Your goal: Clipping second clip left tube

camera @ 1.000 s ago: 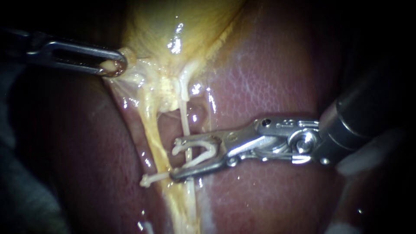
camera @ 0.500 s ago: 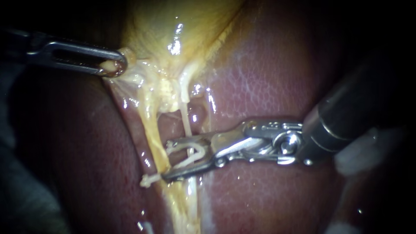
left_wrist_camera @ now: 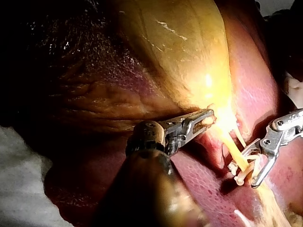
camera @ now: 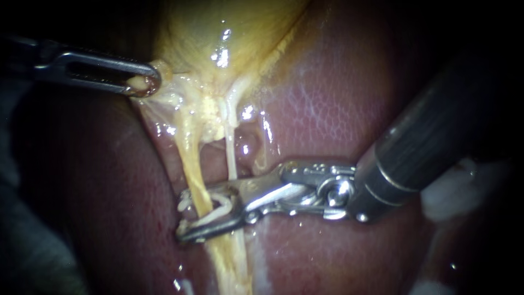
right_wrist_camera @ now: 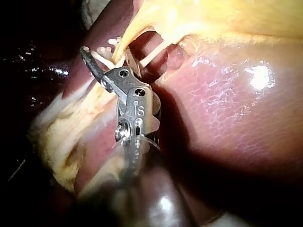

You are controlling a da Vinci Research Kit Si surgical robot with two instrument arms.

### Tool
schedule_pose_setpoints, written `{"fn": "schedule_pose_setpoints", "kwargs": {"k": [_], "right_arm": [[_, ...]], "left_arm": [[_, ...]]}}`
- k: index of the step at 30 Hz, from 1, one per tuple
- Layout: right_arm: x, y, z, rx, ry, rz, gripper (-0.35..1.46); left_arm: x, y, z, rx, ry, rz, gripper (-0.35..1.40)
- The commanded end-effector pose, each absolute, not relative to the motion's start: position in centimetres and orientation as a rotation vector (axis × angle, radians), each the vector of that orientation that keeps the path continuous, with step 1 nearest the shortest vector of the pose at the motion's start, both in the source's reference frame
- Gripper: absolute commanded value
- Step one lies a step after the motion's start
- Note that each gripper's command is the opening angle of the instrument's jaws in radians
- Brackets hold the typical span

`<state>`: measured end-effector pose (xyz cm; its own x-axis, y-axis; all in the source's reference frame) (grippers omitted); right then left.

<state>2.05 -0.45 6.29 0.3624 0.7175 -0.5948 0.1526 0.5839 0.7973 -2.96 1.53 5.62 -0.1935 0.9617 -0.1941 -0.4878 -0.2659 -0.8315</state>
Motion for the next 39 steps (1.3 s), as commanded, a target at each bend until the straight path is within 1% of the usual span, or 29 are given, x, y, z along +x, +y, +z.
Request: {"fn": "schedule_pose_setpoints", "kwargs": {"k": [1, 5, 8, 15, 19, 21, 22, 28, 30, 32, 39], "right_arm": [[2.05, -0.44, 6.25, 0.914, 1.178, 0.431, 0.49], [2.07, -0.43, 6.1, 0.933, 1.209, 0.427, 0.48], [2.07, -0.41, 5.98, 0.952, 1.229, 0.444, 0.47], [2.07, -0.43, 5.92, 0.982, 1.226, 0.46, 0.37], [2.04, -0.42, 5.92, 1.005, 1.215, 0.468, 0.24], [2.03, -0.42, 5.92, 1.009, 1.213, 0.473, 0.13], [2.02, -0.42, 5.92, 1.013, 1.21, 0.477, 0.04], [1.99, -0.43, 5.92, 1.023, 1.205, 0.483, -0.22], [1.97, -0.43, 5.92, 1.04, 1.194, 0.5, -0.35], [1.95, -0.43, 5.92, 1.054, 1.186, 0.509, -0.35], [1.91, -0.44, 5.94, 1.05, 1.177, 0.507, -0.35]], "left_arm": [[-2.96, 1.53, 5.62, -0.892, -0.766, 1.69, -0.35], [-2.96, 1.54, 5.62, -0.892, -0.766, 1.691, -0.35], [-2.96, 1.53, 5.62, -0.892, -0.766, 1.691, -0.35], [-2.96, 1.53, 5.62, -0.892, -0.766, 1.691, -0.35], [-2.96, 1.53, 5.63, -0.892, -0.766, 1.691, -0.35], [-2.96, 1.53, 5.63, -0.892, -0.766, 1.691, -0.35], [-2.96, 1.53, 5.63, -0.892, -0.766, 1.691, -0.35], [-2.96, 1.53, 5.63, -0.892, -0.766, 1.691, -0.35], [-2.96, 1.53, 5.63, -0.892, -0.766, 1.691, -0.35], [-2.96, 1.53, 5.63, -0.892, -0.766, 1.691, -0.35], [-2.96, 1.53, 5.63, -0.892, -0.766, 1.691, -0.35]]}}
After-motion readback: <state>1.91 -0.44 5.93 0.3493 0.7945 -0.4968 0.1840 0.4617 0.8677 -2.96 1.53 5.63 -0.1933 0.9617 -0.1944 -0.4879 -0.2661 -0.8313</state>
